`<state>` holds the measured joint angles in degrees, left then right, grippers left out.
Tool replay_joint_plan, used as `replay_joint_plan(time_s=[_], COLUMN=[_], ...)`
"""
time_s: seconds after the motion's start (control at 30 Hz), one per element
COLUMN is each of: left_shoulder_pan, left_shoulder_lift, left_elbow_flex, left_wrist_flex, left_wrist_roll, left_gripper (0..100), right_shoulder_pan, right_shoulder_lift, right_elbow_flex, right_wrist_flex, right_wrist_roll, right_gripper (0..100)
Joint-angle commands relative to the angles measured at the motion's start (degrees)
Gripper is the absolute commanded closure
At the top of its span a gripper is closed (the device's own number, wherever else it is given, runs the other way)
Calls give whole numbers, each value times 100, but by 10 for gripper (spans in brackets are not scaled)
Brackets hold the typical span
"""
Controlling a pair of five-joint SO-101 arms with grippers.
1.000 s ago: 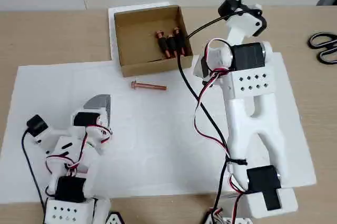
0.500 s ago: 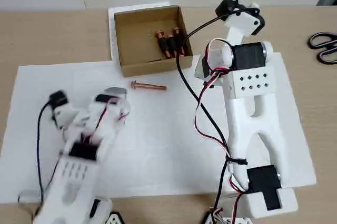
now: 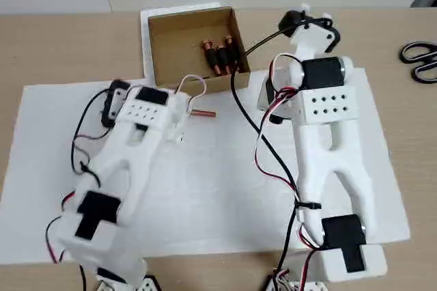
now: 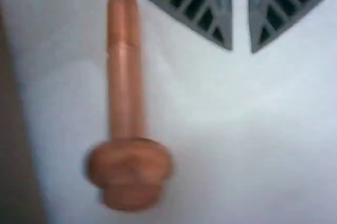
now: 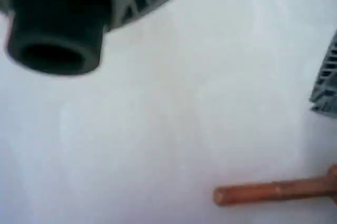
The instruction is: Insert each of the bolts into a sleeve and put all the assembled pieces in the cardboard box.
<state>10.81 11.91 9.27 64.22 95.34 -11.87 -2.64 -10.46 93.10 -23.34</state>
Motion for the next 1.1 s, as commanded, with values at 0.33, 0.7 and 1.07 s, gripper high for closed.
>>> replay_joint_plan(time_s=[0.33, 0.7, 1.07], left_shoulder_pan=[-149, -132, -44], left_shoulder_lift=[176, 949, 1802], left_elbow_flex=[-936, -1130, -1833], left_wrist_flex=[62, -484, -484], left_wrist_roll=[-53, -35, 18], left_gripper=[865, 865, 866], right_shoulder_pan=[119, 101, 119], right_shoulder_lift=[-57, -31, -31], right_elbow_flex=[114, 114, 114], right_wrist_flex=[-576, -875, -910], right_wrist_roll=[79, 79, 79], right_gripper=[995, 995, 995])
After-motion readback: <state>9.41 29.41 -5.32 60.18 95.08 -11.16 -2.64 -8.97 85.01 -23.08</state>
